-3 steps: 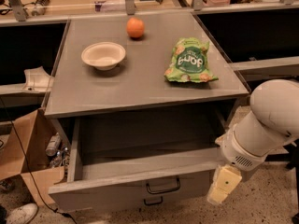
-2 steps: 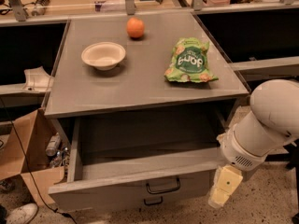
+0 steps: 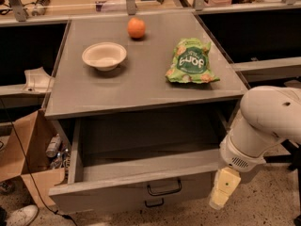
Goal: Open top drawer
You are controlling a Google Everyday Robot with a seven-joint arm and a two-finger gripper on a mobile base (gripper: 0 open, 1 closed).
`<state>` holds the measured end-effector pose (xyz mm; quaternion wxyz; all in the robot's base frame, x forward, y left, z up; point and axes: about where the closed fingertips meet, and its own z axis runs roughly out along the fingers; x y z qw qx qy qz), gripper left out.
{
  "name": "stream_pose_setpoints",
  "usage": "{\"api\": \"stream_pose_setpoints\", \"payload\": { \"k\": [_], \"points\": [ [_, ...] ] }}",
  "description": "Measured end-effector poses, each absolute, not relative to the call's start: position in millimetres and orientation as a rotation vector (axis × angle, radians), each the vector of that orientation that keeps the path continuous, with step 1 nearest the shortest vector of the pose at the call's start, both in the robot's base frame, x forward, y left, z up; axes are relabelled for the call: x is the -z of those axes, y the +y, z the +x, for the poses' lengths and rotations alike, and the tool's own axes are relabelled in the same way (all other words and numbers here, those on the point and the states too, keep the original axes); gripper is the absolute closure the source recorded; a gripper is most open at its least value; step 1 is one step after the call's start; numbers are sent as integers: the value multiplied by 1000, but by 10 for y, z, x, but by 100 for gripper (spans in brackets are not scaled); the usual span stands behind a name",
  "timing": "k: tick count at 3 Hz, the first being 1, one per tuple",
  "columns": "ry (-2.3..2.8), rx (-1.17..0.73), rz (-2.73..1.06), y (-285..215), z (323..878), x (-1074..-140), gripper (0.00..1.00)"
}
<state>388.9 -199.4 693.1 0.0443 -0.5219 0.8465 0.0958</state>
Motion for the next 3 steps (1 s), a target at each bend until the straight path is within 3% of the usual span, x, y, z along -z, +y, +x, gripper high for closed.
{"api": "stream_pose_setpoints", "payload": {
  "k": [1, 3],
  "points": [
    [2587, -293, -1596, -1993, 3890, -6931, 0],
    [2544, -470, -1788, -1809, 3923, -6795, 0]
  ]
}}
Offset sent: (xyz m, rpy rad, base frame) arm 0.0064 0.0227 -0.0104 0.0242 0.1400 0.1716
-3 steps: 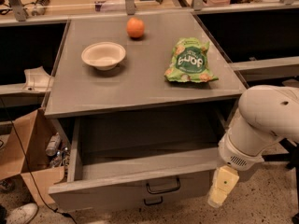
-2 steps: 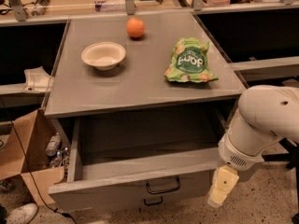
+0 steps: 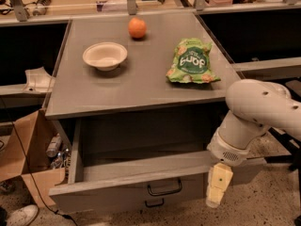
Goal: Open top drawer
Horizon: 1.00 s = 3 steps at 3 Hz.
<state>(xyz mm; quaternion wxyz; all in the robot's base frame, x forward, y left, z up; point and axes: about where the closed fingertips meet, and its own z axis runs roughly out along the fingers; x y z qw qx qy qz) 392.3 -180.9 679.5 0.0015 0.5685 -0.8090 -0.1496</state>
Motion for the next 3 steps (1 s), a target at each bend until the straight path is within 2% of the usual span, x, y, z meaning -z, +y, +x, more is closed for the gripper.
{"api": "stream_pose_setpoints", "payload": {
  "k": [3],
  "points": [
    [-2616, 433, 1727, -2005, 3759, -6725, 0]
  ]
}}
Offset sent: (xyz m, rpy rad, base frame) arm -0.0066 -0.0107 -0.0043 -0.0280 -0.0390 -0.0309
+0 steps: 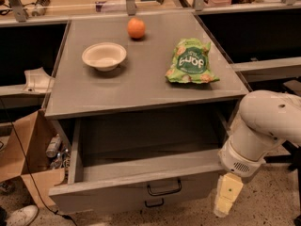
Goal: Open top drawer
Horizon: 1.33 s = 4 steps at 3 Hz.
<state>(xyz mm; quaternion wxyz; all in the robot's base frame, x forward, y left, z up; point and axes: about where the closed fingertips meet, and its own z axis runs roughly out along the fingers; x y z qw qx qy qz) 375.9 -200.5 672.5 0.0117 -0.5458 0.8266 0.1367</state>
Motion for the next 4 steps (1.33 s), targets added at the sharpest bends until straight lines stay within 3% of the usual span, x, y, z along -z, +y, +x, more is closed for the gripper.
{"api": "stream_pose_setpoints", "payload": {
  "k": [1, 4],
  "points": [
    [2580, -425, -1696, -2018, 3750, -6722, 0],
    [2580, -425, -1696, -2018, 3749, -6722, 73]
  ]
}}
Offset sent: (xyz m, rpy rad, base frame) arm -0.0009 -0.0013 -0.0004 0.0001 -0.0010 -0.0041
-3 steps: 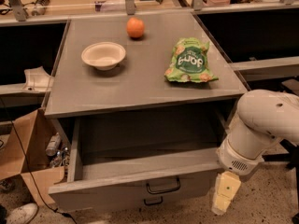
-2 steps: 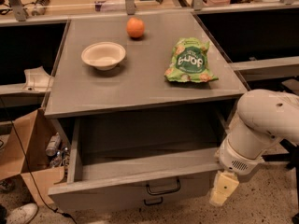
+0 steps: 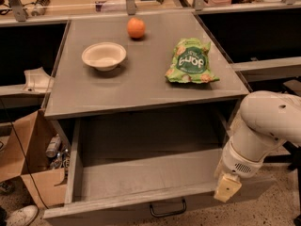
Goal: Open top drawer
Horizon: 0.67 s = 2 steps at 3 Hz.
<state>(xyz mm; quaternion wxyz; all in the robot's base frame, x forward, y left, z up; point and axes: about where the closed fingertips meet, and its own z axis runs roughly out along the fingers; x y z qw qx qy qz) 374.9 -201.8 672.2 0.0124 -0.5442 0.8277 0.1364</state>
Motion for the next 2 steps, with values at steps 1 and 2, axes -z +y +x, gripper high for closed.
{"api": "stream_pose_setpoints", "payload": {
  "k": [1, 2],
  "points": [
    [2580, -425, -1696, -2018, 3749, -6722, 96],
    [2580, -425, -1696, -2018, 3749, -6722, 100]
  ]
}}
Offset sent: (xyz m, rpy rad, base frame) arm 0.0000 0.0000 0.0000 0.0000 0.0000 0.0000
